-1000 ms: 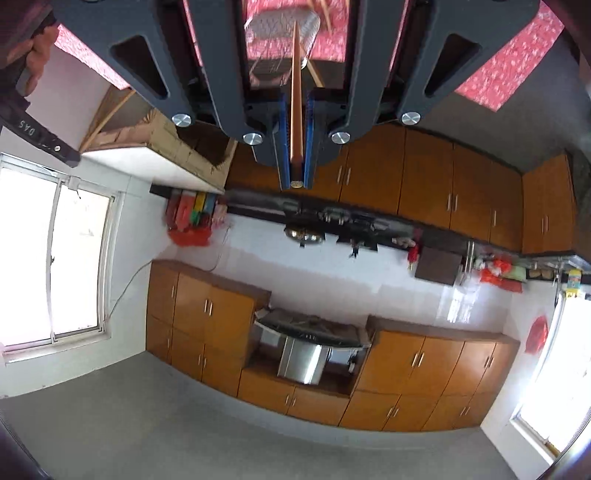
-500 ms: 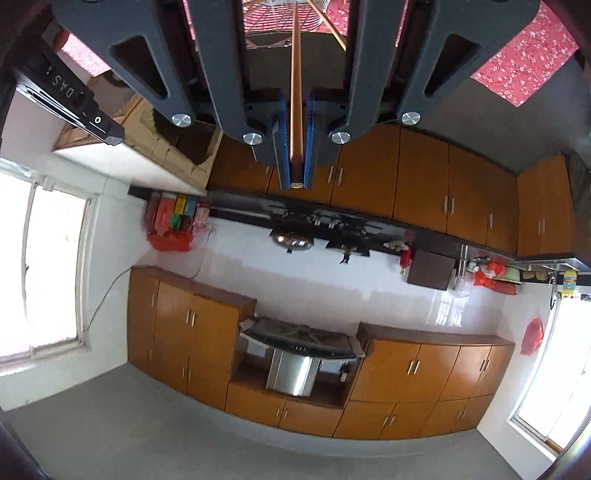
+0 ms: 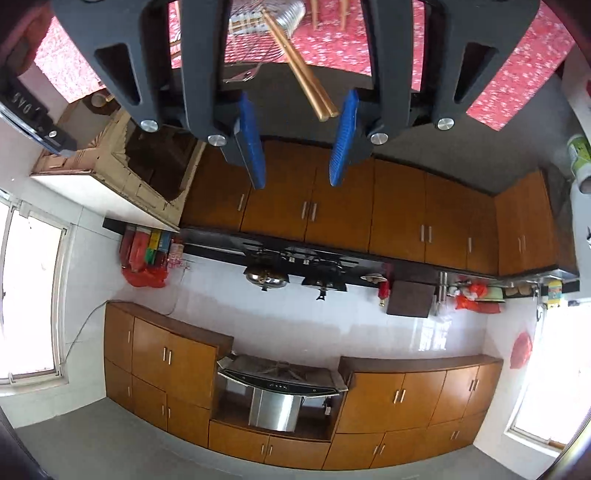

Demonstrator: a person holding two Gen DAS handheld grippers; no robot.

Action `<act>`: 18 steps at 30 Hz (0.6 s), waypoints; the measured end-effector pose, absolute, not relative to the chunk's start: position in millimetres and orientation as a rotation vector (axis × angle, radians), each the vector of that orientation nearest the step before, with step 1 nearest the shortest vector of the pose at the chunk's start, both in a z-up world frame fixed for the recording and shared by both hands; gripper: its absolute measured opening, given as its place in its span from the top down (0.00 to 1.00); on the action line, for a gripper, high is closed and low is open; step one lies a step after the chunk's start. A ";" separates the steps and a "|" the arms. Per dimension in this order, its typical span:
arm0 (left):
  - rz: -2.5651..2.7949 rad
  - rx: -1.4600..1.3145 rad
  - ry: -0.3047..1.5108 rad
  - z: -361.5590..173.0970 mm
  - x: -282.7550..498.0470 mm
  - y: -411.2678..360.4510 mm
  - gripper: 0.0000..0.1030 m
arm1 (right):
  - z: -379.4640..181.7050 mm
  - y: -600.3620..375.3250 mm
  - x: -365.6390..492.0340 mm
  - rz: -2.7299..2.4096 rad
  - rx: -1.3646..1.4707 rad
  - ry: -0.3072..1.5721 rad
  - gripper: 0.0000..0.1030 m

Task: Organize utensils
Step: 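Open both tools to drop the chopsticks into the wire holder, then lower the right tool onto a wooden chopstick while the left tool approaches another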

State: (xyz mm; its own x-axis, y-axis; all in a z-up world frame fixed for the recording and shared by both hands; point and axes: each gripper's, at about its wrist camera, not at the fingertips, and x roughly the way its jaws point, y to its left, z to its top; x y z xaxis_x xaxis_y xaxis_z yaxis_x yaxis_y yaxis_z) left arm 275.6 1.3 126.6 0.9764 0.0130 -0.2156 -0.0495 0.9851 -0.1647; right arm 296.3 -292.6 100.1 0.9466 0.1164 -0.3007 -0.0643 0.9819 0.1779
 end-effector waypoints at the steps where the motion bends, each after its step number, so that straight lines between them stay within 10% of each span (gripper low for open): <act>1: 0.030 -0.170 0.216 128.1 273.0 3.6 0.65 | 98.4 -297.5 290.1 0.081 0.168 0.318 0.66; 18: 0.057 -0.079 0.427 7.5 176.7 38.0 0.49 | -77.9 -339.0 206.3 0.029 0.240 0.688 0.71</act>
